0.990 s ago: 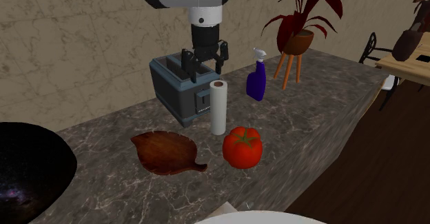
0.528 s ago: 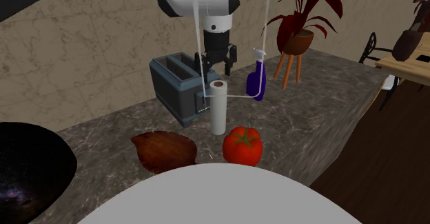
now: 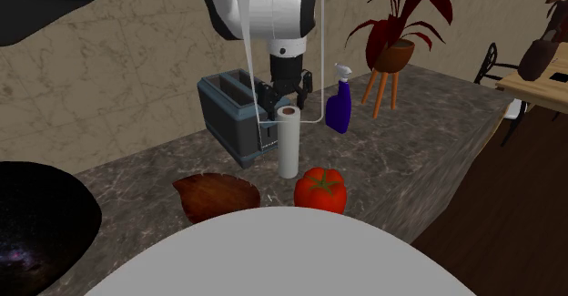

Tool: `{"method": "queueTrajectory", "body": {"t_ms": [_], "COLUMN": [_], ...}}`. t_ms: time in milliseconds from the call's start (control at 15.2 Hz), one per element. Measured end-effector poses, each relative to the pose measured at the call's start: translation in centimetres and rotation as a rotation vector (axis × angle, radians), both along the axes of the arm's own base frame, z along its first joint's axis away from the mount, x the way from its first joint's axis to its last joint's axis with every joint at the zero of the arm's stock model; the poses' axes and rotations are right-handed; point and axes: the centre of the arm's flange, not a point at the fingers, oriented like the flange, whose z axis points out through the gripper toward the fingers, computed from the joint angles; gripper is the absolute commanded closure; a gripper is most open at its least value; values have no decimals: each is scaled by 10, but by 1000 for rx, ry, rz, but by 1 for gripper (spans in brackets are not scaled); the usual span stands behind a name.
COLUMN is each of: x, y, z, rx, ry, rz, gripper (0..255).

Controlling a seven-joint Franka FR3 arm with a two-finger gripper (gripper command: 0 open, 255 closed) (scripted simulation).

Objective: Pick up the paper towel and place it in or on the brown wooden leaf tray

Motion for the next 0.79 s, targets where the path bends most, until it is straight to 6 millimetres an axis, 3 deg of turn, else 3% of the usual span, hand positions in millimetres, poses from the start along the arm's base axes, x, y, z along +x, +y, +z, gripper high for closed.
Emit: {"method": "queueTrajectory", "body": {"t_ms": [198, 264, 792], "x": [0, 0, 0], "y": [0, 0, 0], "z": [0, 0, 0], "rx": [0, 0, 0], "ry": [0, 0, 0], "rz": [0, 0, 0], "gripper": [0, 255, 255]}}
